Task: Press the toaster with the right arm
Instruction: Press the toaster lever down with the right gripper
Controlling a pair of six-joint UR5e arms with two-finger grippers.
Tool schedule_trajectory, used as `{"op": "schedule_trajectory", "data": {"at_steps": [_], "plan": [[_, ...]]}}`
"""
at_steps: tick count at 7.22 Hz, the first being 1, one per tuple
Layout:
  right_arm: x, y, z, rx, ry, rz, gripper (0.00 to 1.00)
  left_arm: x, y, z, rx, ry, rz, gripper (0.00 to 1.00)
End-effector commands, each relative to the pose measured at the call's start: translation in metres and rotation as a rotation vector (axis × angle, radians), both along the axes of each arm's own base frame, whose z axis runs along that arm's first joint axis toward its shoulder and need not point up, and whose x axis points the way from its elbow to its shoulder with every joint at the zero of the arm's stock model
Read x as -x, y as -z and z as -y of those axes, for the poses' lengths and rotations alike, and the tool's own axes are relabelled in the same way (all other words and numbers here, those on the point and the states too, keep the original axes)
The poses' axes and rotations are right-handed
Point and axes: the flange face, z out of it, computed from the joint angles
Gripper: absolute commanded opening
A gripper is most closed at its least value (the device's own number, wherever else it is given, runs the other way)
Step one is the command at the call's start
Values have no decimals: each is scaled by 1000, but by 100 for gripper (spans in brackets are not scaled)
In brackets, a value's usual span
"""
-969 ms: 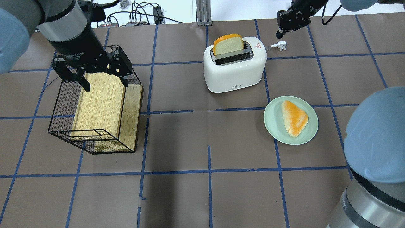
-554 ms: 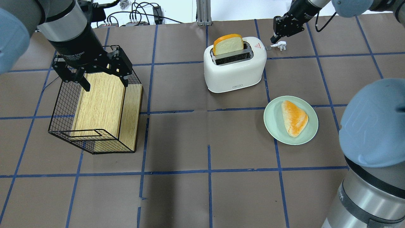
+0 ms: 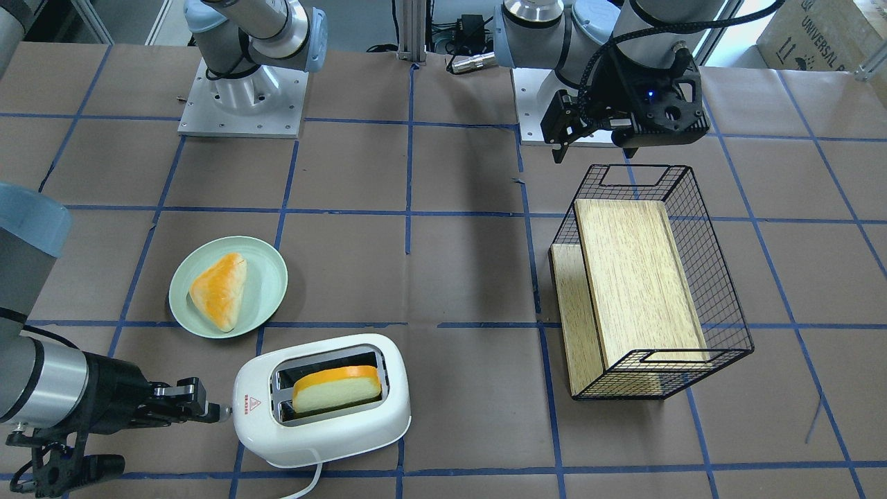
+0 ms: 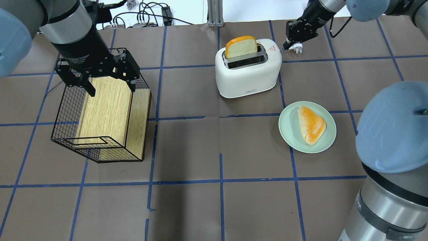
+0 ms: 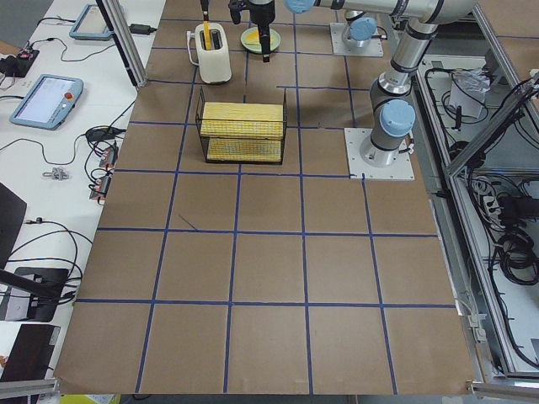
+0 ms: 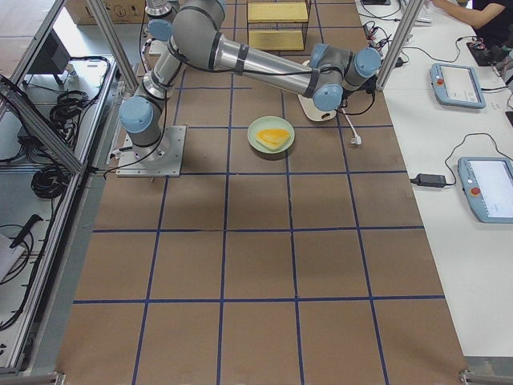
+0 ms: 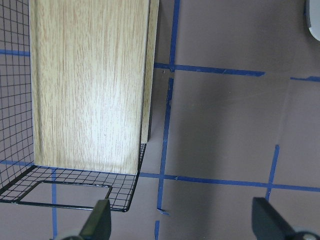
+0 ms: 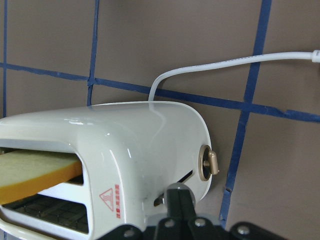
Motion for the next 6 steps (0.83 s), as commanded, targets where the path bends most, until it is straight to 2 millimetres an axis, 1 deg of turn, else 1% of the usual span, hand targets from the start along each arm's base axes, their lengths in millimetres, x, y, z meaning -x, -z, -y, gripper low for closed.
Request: {"op": "schedule_trajectory", "data": {"at_steps": [1, 3, 4, 6], "plan": [[-1, 6, 1, -8, -3, 1, 9, 0, 0, 0, 0, 0, 0, 100], [0, 22, 5, -27, -4, 6, 9, 0, 0, 0, 0, 0, 0, 100], [3, 28, 7, -34, 1, 9, 9, 0, -1, 0, 2, 0, 0, 100], [4, 31, 6, -41, 4, 10, 9, 0, 0, 0, 0, 0, 0, 100]]}}
